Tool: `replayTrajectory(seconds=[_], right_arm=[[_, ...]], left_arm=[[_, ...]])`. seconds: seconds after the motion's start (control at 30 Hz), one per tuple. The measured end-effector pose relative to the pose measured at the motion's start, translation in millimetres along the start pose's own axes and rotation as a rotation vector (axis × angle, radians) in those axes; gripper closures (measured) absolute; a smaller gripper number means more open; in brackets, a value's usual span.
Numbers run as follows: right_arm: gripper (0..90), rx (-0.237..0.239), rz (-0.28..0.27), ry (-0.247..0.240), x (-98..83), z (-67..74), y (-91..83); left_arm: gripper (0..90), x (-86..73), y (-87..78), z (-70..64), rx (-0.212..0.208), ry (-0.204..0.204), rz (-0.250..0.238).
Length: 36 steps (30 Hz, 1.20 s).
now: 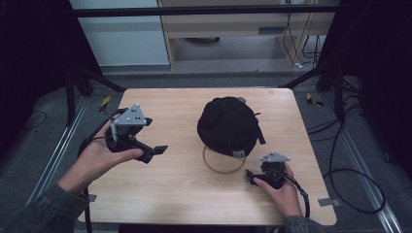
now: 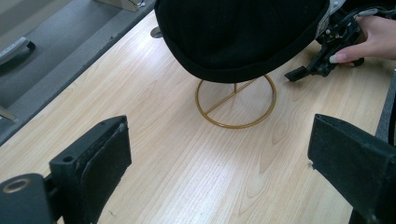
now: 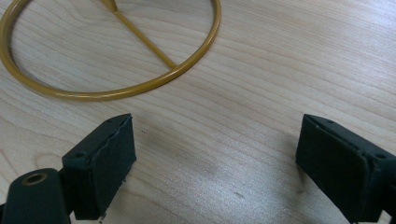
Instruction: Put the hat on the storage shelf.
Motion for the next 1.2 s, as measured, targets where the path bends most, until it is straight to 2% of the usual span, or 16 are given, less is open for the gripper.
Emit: replayTrajectory(seconds=[0.17,0.47,0.63,0.97,1.2], right_arm=[[12.0,0.0,0.0,0.003,-0.3,0.4,-0.2],[12.0,0.005,0.0,-0.001,-1.2,0.5,-1.3],[11.9,0.003,0.0,-0.002,-2.0,0.6,-2.0],[11.9,0.007,-0.001,0.002,-2.7,1.2,-2.7],[11.9,0.005,0.0,-0.001,-2.8,1.0,-2.8]], left_arm=[[5.6,-7.5,3.7,2.7,0.001,-0.018,0.003],[5.6,-30.8,17.1,8.7,0.009,-0.066,0.02],[5.7,-45.6,26.4,15.8,0.034,-0.063,0.044],[5.8,-81.8,50.4,31.5,0.093,-0.095,0.097],[5.8,-100.7,62.5,32.9,0.098,-0.117,0.119]])
Point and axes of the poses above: each handheld gripper's, and its own axes: y roughly forward along the jaws, x roughly out of its top, z roughly to its left, the point moved 2 cm from there along y, roughly forward along the jaws, and after that the axes turned 12 degrees about x, right-handed, at the moved point
